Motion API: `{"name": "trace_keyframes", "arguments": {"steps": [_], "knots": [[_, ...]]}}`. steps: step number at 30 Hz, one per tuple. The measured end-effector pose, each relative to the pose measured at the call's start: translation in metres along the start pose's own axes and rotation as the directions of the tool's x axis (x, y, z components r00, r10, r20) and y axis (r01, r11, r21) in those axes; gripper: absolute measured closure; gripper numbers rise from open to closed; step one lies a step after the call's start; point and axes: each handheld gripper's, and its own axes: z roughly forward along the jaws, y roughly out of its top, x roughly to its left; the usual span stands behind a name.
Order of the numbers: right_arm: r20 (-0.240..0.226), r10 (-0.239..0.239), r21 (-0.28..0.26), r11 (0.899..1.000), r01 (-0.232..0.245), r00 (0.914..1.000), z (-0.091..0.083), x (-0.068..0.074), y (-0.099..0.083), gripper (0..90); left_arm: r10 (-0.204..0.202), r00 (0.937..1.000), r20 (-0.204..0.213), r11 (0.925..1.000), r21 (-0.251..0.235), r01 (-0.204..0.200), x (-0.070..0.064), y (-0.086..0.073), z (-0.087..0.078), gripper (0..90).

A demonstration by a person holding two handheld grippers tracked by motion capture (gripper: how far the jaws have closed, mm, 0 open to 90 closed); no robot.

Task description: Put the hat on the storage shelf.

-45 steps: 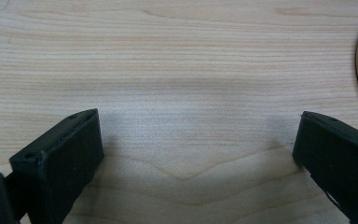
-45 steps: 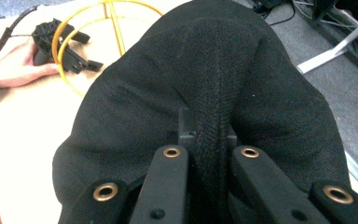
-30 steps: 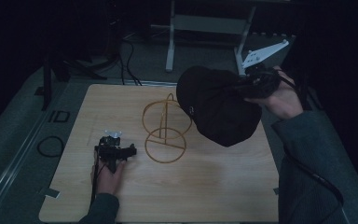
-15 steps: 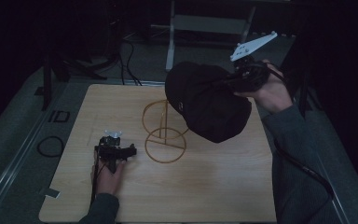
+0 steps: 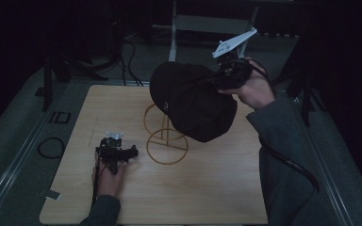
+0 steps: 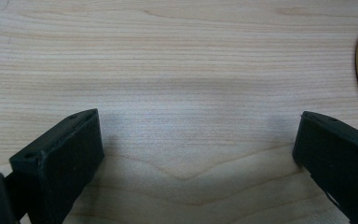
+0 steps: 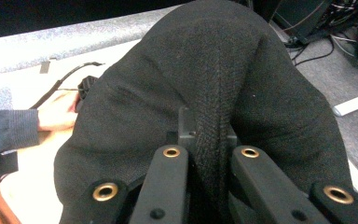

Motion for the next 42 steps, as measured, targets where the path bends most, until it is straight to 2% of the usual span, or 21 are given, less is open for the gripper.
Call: {"name": "trace_keyframes", "arguments": {"steps": [12, 19, 28, 35, 38, 42], "knots": [[-0.010, 0.010, 0.052, 0.999, -0.009, 0.9999, 0.045, 0.005, 0.017, 87.0, -0.001, 1.0000, -0.001, 1.0000, -0.002, 0.001, 0.000, 0.000, 0.000, 1.2], [-0.018, 0.019, 0.054, 0.998, -0.018, 0.9996, 0.069, 0.007, 0.025, 86.3, -0.001, 1.0000, 0.000, 1.0000, 0.000, 0.001, 0.000, 0.000, 0.000, 1.2], [-0.018, 0.040, 0.089, 0.995, -0.039, 0.9990, 0.107, 0.013, 0.028, 83.6, 0.000, 1.0000, 0.001, 1.0000, 0.002, 0.000, 0.000, 0.000, 0.000, 1.2], [0.011, 0.062, 0.088, 0.994, -0.063, 0.9980, 0.120, 0.012, 0.025, 79.7, 0.001, 1.0000, 0.000, 1.0000, 0.000, -0.001, 0.000, 0.000, 0.000, 1.2], [0.045, 0.056, 0.086, 0.994, -0.060, 0.9974, 0.123, 0.012, 0.025, 73.6, -0.003, 1.0000, 0.001, 1.0000, -0.005, 0.003, -0.001, 0.000, 0.000, 1.2], [0.078, 0.074, 0.097, 0.992, -0.081, 0.9942, 0.128, 0.011, 0.022, 65.1, -0.001, 1.0000, 0.001, 1.0000, -0.005, 0.001, -0.001, 0.000, 0.000, 1.2]]}}
